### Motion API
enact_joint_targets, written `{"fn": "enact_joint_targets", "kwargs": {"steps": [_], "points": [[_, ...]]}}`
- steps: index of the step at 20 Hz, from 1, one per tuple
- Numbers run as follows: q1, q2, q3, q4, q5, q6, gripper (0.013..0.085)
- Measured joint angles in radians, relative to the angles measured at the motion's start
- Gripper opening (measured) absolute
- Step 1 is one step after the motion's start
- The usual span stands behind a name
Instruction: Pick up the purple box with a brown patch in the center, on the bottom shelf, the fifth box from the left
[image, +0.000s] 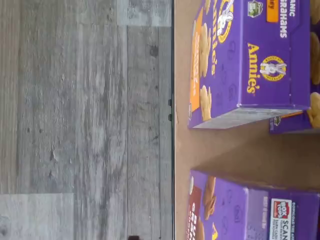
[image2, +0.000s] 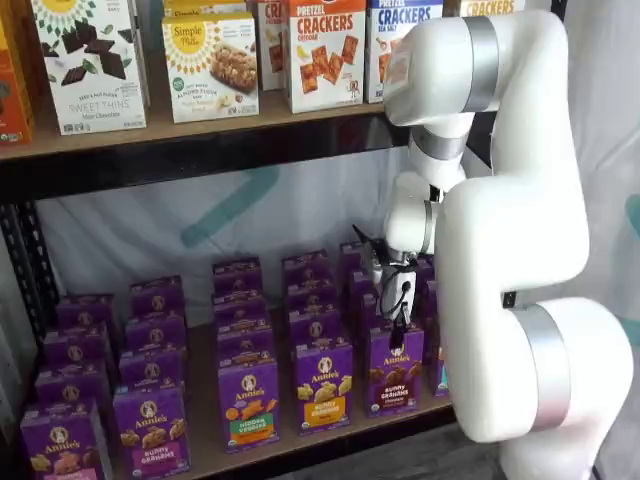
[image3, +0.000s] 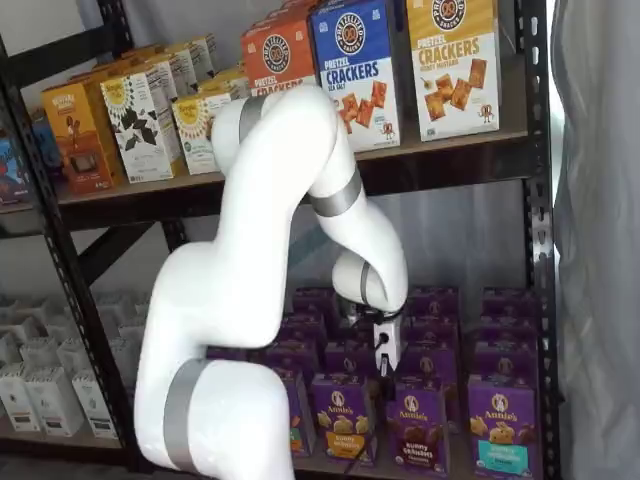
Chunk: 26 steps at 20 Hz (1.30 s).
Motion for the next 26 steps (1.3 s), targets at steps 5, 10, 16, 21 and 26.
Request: {"fn": "enact_joint_targets", "kwargs": {"steps": [5,10,16,21,26], "points": [[-0.001,0.053,-0.078,-0.104,0.059,0.096,0.085],[-0.003,0.106,-0.135,-0.1,0.047,0.091,0.085],[-0.019,0.171,-0.196,-0.183,0.025,0.15,0.085],[-0.029,0.225,-0.25,-0.287,0.035,0.235,0.085],[-0.029,0.264,-0.289,-0.316,0.043,0.261,0.085]]}}
